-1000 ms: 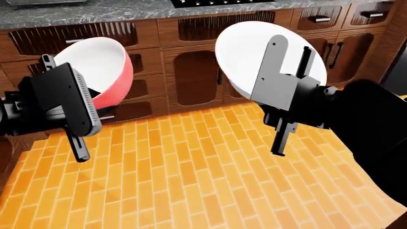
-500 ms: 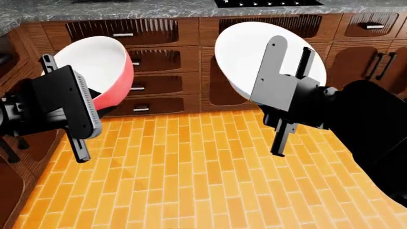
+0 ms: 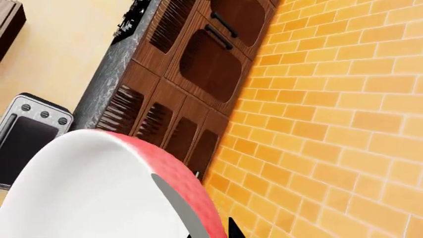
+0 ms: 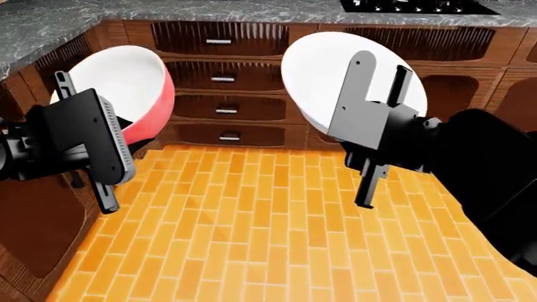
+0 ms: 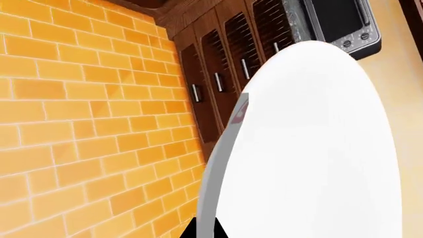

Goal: Pick the bowl and bowl and place them in the sink. Then turn on the water.

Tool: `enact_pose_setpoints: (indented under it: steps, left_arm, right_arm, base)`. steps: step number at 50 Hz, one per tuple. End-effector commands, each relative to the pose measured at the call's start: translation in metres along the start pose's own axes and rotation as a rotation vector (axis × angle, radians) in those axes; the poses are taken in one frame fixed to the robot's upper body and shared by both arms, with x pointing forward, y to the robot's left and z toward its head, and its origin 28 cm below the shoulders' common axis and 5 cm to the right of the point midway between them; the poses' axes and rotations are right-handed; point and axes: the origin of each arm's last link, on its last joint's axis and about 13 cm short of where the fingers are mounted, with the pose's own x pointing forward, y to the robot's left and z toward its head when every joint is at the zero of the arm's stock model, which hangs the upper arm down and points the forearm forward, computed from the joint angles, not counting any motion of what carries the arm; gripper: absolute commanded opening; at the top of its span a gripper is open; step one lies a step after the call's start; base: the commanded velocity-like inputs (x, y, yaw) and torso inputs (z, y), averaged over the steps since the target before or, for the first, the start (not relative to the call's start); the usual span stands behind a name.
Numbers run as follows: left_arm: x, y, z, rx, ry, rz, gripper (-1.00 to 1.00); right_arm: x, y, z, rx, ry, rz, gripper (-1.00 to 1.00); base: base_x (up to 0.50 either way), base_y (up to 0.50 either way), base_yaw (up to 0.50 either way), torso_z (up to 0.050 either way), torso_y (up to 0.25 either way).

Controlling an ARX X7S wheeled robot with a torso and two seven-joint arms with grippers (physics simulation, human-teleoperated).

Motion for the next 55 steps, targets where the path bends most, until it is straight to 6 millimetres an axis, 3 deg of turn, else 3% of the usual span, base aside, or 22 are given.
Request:
enact_pose_setpoints:
  steps: [1,55]
  left_arm:
    - [-0.0031,0.0047,0.0046,0.027,-0.017,0.044,-1.0]
    - [-0.0036,0.0041,0.0047,0.048,-0.015,0.048,-1.0]
  right_arm:
    - [0.0002,-0.0021,0.0018,-0.01,-0.011,-0.024,-1.0]
    - [0.0012,0.0004,0.001,-0.006,-0.021,-0.019,-1.0]
  base:
    - [0.0,-0.01,0.5,0.01,0.0]
    - [0.0,-0.01,0.5,0.0,0.001]
